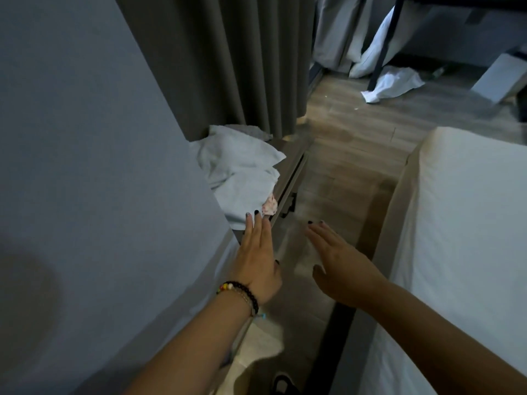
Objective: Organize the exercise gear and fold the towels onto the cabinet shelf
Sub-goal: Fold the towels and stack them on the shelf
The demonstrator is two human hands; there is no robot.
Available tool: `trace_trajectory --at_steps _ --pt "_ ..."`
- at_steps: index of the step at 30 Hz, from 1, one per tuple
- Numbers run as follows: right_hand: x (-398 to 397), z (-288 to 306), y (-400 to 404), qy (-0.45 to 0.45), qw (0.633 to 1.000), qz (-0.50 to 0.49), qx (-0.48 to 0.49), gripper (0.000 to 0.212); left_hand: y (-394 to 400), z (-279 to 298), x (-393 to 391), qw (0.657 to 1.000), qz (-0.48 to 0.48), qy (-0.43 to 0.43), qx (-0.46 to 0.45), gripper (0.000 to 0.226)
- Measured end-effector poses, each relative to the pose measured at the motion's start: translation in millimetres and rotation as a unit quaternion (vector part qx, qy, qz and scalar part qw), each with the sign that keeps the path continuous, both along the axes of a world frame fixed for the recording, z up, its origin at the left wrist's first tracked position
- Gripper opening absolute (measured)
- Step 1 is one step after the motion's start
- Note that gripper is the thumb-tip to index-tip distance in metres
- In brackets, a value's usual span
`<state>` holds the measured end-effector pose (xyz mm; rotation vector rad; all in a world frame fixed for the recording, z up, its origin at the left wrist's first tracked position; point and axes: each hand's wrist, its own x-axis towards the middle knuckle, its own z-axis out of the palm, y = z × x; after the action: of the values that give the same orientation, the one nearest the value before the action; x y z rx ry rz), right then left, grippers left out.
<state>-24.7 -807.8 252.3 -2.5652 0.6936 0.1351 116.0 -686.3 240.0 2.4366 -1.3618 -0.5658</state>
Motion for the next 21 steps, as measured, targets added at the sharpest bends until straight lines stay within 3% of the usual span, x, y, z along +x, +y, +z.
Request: trace_trajectory --at_steps 13,21 --pt "64 20 -73 0.009 0.999 -0.041 -0.001 0.082 -63 -2 73 0.996 0.069 0.048 -0.007 0.09" --pt "116 16 -165 0.044 0.998 0.051 0.006 0.08 -144 -37 92 0.987 0.132 -0.011 0.089 0.087"
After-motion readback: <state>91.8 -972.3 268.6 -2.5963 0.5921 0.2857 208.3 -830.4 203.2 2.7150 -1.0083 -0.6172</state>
